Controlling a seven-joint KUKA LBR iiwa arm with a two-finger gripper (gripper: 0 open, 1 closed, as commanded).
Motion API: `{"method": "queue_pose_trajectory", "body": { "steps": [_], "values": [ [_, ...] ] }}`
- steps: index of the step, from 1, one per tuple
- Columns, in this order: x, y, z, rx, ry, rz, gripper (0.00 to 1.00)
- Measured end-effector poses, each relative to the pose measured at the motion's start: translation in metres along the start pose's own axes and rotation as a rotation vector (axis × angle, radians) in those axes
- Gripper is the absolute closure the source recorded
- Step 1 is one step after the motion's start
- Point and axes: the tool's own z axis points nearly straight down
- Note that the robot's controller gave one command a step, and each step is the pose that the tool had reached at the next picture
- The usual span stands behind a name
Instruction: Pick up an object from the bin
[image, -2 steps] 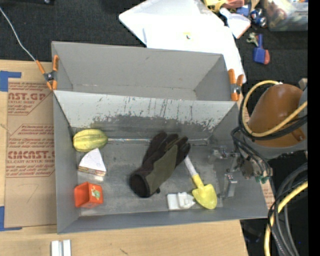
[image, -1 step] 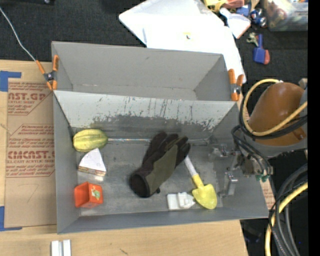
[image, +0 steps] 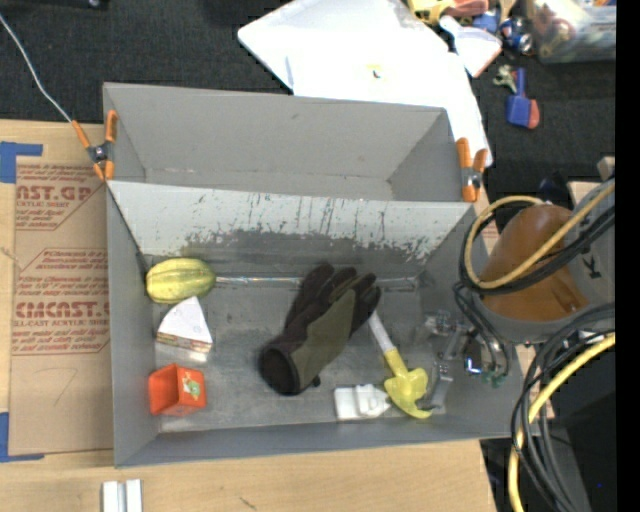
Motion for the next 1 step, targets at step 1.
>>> {"method": "queue_pose_trajectory", "body": {
  "steps": [1],
  "values": [
    [0.0113,0.0045,-0.0292,0.001,-0.002,-0.252,0.0]
  ]
}}
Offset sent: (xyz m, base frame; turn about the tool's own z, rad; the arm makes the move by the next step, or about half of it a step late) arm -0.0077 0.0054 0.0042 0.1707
